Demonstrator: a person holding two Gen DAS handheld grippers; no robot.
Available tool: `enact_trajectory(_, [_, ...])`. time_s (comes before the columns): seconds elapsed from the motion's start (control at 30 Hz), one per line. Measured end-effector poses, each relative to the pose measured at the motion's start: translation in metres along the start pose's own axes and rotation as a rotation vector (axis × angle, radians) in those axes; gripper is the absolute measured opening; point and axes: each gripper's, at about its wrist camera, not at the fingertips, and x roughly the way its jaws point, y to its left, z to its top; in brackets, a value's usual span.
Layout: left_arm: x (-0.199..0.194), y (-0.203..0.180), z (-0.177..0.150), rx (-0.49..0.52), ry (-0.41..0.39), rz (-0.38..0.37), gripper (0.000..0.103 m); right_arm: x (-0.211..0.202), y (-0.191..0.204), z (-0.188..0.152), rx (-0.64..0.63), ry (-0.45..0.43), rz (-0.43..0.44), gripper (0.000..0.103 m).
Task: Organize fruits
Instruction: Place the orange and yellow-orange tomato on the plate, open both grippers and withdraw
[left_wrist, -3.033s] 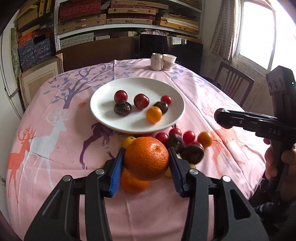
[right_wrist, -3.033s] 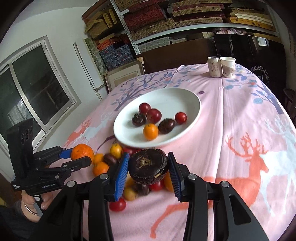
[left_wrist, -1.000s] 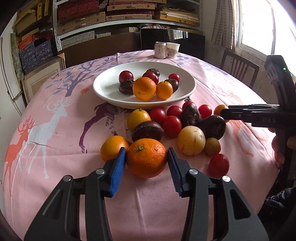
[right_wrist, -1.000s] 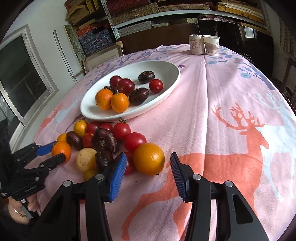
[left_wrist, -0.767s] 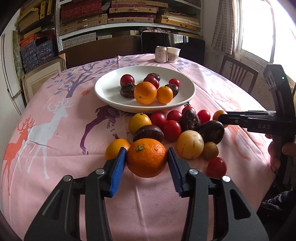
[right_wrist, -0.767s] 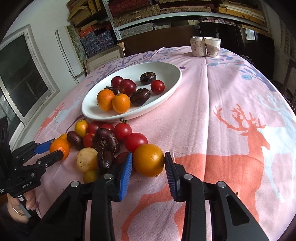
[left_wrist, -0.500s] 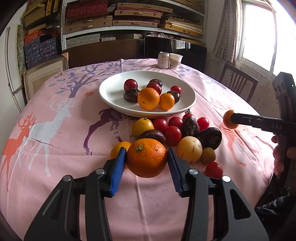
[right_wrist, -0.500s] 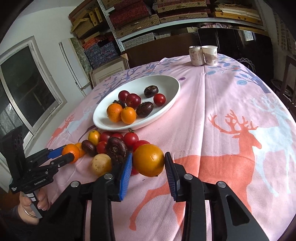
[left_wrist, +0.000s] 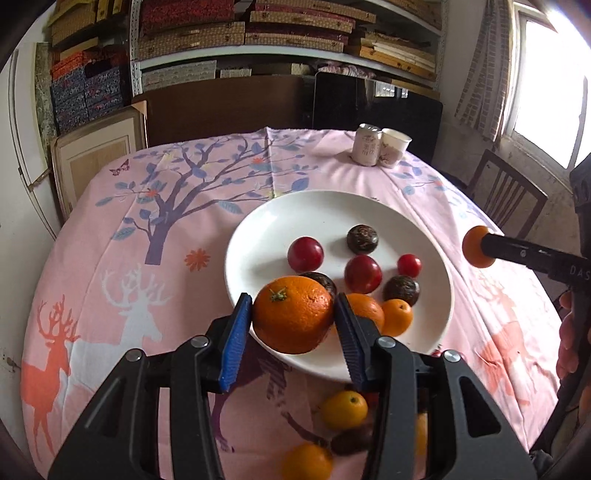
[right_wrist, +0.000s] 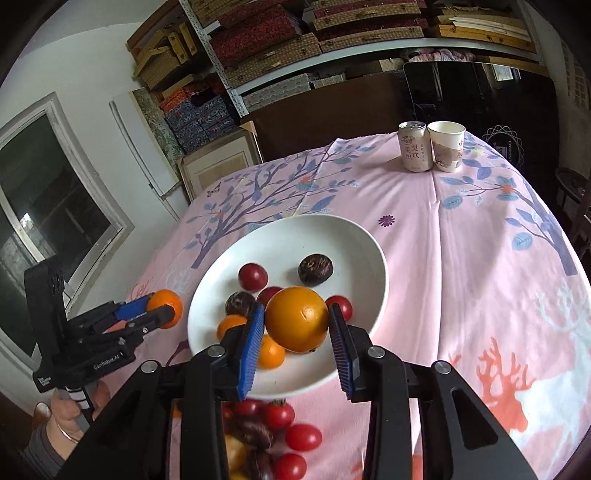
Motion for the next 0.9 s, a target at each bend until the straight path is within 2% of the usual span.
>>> enact_trajectory(0.13, [0.039, 0.004, 0.009, -0.006, 0.05, 0.012, 0.045, 0.042, 0.001, 0.02, -0.002, 0.037, -0.021, 0.036])
enact_trajectory(0.23, [0.054, 0.004, 0.011, -0.011, 0.077, 0.017, 0.046, 0.059, 0.008, 0.027, -0.045, 0.036, -0.044, 0.038])
enact_trajectory(0.3, [0.051, 0.005, 0.012, -0.02, 0.062, 0.016, 0.059, 0.058, 0.013, 0.027, -0.064, 0.019, -0.054, 0.042])
enact_trajectory(0.4, [0.03, 0.003, 0.009, -0.013, 0.022, 0.004, 0.066, 0.045, 0.019, 0.018, -0.086, 0.001, -0.035, 0.042])
enact_trajectory(0.5, [0.0, -0.006, -0.007, 0.032, -0.003, -0.014, 0.067, 0.024, 0.025, -0.004, -0.12, -0.003, -0.031, 0.042])
enact_trajectory(0.67, [-0.035, -0.016, -0.063, 0.13, 0.036, -0.021, 0.067, -0.016, 0.021, -0.06, -0.13, 0.004, -0.013, 0.042])
enact_trajectory(0.8, [-0.047, -0.017, -0.104, 0.178, 0.063, 0.0, 0.067, -0.038, 0.021, -0.102, -0.111, 0.018, 0.011, 0.044])
enact_trajectory(0.9, [-0.043, -0.015, -0.118, 0.177, 0.083, 0.019, 0.067, -0.047, 0.026, -0.126, -0.118, 0.028, 0.012, 0.045])
